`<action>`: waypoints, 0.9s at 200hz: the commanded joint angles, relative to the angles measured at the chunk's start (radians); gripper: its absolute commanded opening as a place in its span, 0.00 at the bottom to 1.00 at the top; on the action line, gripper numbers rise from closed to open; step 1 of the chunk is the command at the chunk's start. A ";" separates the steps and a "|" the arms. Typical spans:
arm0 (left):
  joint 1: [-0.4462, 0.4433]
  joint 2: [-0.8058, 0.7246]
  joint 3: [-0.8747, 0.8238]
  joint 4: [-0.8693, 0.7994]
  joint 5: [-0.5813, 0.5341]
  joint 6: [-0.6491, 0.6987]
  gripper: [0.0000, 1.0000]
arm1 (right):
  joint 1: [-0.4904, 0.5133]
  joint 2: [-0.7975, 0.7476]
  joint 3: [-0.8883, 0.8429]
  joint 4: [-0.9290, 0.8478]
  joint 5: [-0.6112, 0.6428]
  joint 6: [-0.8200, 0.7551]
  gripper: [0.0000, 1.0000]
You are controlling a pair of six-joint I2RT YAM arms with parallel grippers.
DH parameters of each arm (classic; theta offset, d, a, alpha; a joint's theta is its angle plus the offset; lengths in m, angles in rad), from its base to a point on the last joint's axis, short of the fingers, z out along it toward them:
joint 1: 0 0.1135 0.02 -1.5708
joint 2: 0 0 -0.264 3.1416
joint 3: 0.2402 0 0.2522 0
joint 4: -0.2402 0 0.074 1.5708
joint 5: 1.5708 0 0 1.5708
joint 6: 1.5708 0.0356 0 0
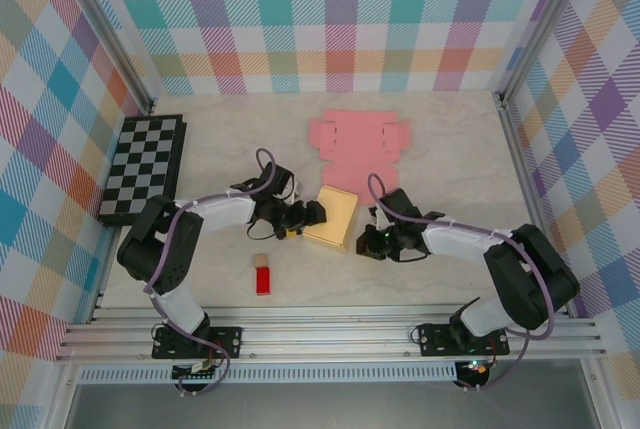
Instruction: Fold the paper box
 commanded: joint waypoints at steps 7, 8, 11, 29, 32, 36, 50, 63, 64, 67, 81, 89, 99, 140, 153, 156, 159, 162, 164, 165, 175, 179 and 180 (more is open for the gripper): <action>-0.017 -0.016 0.001 0.056 -0.011 -0.029 0.84 | 0.013 0.065 -0.001 0.180 -0.001 0.061 0.08; -0.018 -0.016 0.001 0.056 -0.011 -0.030 0.84 | 0.013 0.067 -0.002 0.184 -0.002 0.061 0.08; -0.019 -0.014 0.001 0.056 -0.012 -0.032 0.84 | 0.013 0.073 -0.003 0.197 -0.004 0.061 0.08; -0.030 -0.012 -0.006 0.055 -0.023 -0.049 0.84 | 0.014 0.102 -0.016 0.264 -0.022 0.085 0.08; -0.033 -0.011 -0.006 0.053 -0.024 -0.052 0.84 | 0.016 0.107 -0.019 0.274 -0.025 0.090 0.08; -0.037 -0.009 -0.008 0.050 -0.029 -0.057 0.84 | 0.018 0.112 -0.019 0.279 -0.026 0.097 0.08; -0.054 -0.001 -0.015 0.056 -0.038 -0.072 0.84 | 0.035 0.130 -0.014 0.284 -0.026 0.108 0.08; -0.067 0.005 -0.024 0.059 -0.048 -0.102 0.84 | 0.052 0.146 -0.009 0.289 -0.028 0.125 0.08; -0.068 0.005 -0.025 0.060 -0.050 -0.106 0.84 | 0.053 0.147 -0.010 0.290 -0.029 0.128 0.08; -0.070 0.004 -0.028 0.064 -0.052 -0.114 0.83 | 0.058 0.149 -0.009 0.292 -0.030 0.134 0.08; -0.080 -0.006 -0.054 0.087 -0.068 -0.161 0.84 | 0.071 0.154 -0.017 0.314 -0.035 0.180 0.07; -0.087 -0.016 -0.068 0.101 -0.078 -0.191 0.83 | 0.081 0.149 -0.028 0.339 -0.035 0.217 0.07; -0.100 -0.033 -0.085 0.117 -0.101 -0.231 0.84 | 0.091 0.139 -0.042 0.369 -0.025 0.272 0.07; -0.209 -0.088 -0.105 0.167 -0.198 -0.375 0.84 | 0.157 0.081 -0.028 0.483 0.048 0.420 0.07; -0.243 -0.096 -0.107 0.183 -0.226 -0.421 0.83 | 0.176 0.068 -0.011 0.514 0.071 0.457 0.07; -0.250 -0.097 -0.108 0.189 -0.231 -0.429 0.83 | 0.180 0.065 -0.005 0.521 0.076 0.466 0.07; -0.256 -0.099 -0.109 0.193 -0.235 -0.438 0.84 | 0.183 0.064 -0.001 0.525 0.080 0.476 0.07; -0.262 -0.100 -0.109 0.197 -0.240 -0.445 0.83 | 0.186 0.061 0.001 0.535 0.085 0.486 0.07; -0.265 -0.100 -0.110 0.198 -0.243 -0.450 0.83 | 0.188 0.061 0.003 0.543 0.087 0.495 0.07; -0.267 -0.100 -0.110 0.199 -0.244 -0.452 0.84 | 0.189 0.061 0.002 0.546 0.088 0.499 0.07; -0.282 -0.106 -0.112 0.207 -0.257 -0.468 0.83 | 0.194 0.059 -0.002 0.596 0.100 0.551 0.07; -0.285 -0.108 -0.113 0.211 -0.260 -0.473 0.83 | 0.195 0.059 -0.004 0.612 0.105 0.567 0.07; -0.286 -0.109 -0.114 0.212 -0.260 -0.473 0.83 | 0.195 0.059 -0.004 0.615 0.106 0.571 0.07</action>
